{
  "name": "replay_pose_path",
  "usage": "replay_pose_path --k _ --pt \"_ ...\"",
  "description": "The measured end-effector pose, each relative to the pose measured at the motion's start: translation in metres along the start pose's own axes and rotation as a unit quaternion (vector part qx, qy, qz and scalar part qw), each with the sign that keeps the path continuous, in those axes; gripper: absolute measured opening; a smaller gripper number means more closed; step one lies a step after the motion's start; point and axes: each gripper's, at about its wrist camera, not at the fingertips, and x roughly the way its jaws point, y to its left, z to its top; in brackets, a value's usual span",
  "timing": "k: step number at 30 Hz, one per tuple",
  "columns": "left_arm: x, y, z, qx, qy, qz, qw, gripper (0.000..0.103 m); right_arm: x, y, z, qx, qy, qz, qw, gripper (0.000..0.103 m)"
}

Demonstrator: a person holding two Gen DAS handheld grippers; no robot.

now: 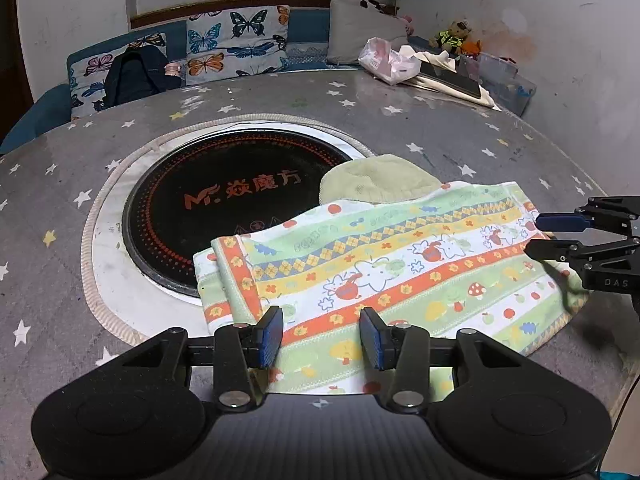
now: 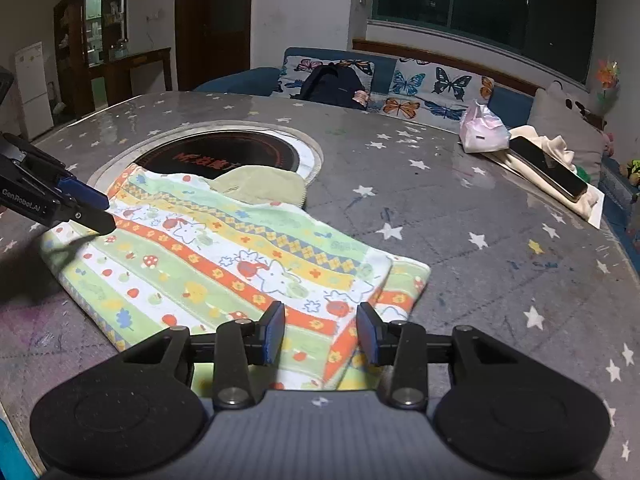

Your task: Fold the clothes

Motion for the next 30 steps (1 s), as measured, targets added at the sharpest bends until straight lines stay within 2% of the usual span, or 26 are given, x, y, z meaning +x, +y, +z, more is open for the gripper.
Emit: replay_pose_path --k 11,17,19,30 --pt "0.005 0.005 0.012 -0.011 -0.006 0.008 0.9999 0.047 0.007 0.0 0.002 0.007 0.001 -0.002 1.0 0.044" --pt "0.005 0.008 0.025 -0.004 -0.014 0.026 0.9996 0.052 0.006 0.0 0.004 0.005 -0.004 -0.002 1.0 0.045" --pt "0.006 0.009 0.029 0.002 -0.018 0.035 0.9992 0.057 0.005 0.0 0.004 0.005 -0.005 -0.002 1.0 0.046" --pt "0.025 0.012 0.029 0.001 -0.013 0.053 0.9985 0.057 0.008 0.001 0.004 0.003 -0.004 -0.003 1.0 0.048"
